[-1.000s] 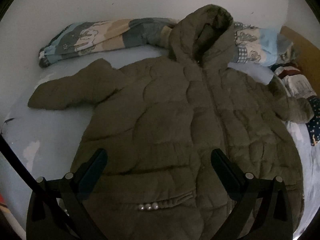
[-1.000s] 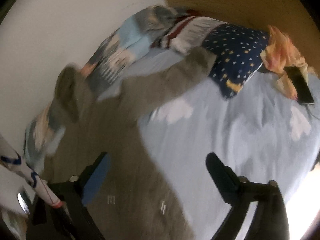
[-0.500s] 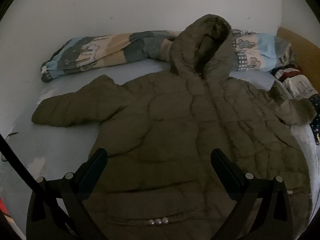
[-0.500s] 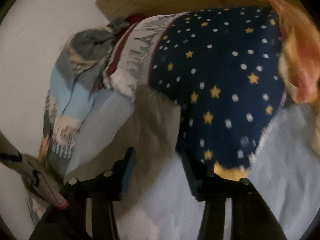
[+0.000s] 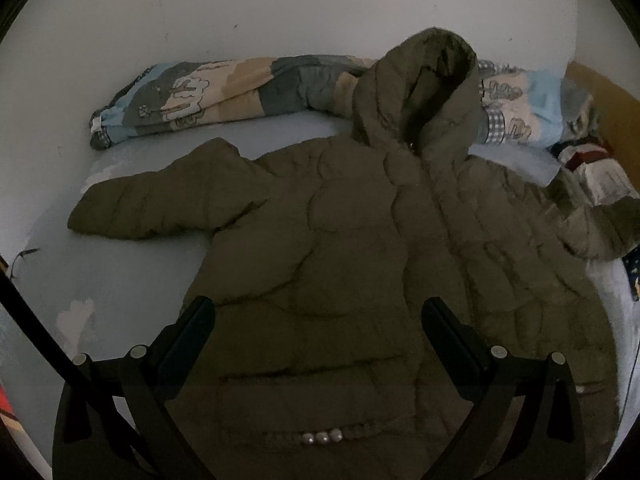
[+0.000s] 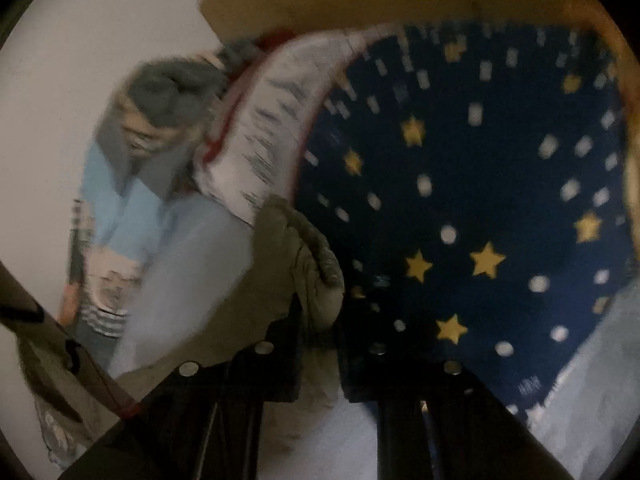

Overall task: Fold large clothes
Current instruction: 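Grasp the jacket sleeve cuff near the star-print pillow with the right gripper, then fold the held sleeve across the jacket body with the right gripper, release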

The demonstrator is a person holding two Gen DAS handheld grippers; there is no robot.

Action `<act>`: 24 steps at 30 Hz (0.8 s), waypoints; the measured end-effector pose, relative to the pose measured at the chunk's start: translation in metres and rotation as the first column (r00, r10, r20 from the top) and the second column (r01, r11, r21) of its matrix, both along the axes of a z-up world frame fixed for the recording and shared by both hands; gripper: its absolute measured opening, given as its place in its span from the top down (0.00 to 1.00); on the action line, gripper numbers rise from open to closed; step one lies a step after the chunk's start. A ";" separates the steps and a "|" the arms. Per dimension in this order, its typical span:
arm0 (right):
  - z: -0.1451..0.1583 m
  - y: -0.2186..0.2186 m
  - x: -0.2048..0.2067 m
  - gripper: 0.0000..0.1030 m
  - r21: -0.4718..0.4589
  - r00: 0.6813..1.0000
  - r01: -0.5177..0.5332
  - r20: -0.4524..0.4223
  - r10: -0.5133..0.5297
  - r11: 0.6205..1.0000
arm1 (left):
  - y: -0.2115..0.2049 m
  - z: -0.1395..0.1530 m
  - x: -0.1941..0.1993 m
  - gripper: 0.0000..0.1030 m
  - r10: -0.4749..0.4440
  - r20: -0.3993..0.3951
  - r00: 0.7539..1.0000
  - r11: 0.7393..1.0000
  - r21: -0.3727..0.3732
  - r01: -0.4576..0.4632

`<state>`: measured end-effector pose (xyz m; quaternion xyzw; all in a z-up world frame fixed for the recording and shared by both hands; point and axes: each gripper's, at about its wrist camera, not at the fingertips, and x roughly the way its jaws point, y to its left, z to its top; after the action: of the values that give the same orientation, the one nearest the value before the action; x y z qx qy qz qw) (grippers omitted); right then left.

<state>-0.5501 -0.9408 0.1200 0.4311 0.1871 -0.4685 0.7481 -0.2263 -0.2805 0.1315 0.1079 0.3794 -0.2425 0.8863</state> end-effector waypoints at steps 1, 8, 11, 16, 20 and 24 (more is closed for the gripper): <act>0.014 0.010 -0.002 0.86 -0.025 1.000 0.004 0.005 -0.004 1.000 | 0.003 0.003 -0.001 0.00 0.000 0.002 1.000 1.000 -0.009 0.000; 0.132 0.095 0.004 0.86 -0.187 0.997 -0.057 0.045 0.067 0.981 | 0.026 0.027 -0.001 0.00 0.029 -0.002 1.000 0.995 -0.096 -0.029; 0.180 0.138 0.020 0.86 -0.239 0.991 -0.106 0.055 0.122 0.965 | 0.039 0.034 0.005 0.00 0.058 -0.020 0.998 0.990 -0.127 -0.060; 0.248 0.221 0.066 0.86 -0.308 0.962 -0.227 0.076 0.262 0.924 | 0.064 0.041 0.014 0.00 0.103 -0.035 0.994 0.982 -0.155 -0.107; 0.269 0.294 0.123 0.86 -0.321 0.921 -0.337 0.081 0.381 0.885 | 0.083 0.046 0.020 0.00 0.112 -0.039 0.993 0.979 -0.166 -0.117; 0.260 0.352 0.183 0.86 -0.311 0.881 -0.434 0.049 0.470 0.846 | 0.103 0.050 0.028 0.00 0.129 -0.059 0.990 0.972 -0.191 -0.138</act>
<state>-0.3669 -0.5886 0.3796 0.2879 0.1660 -0.2740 0.9025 -0.1987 -0.1775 0.1813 -0.0108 0.3805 -0.2208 0.8980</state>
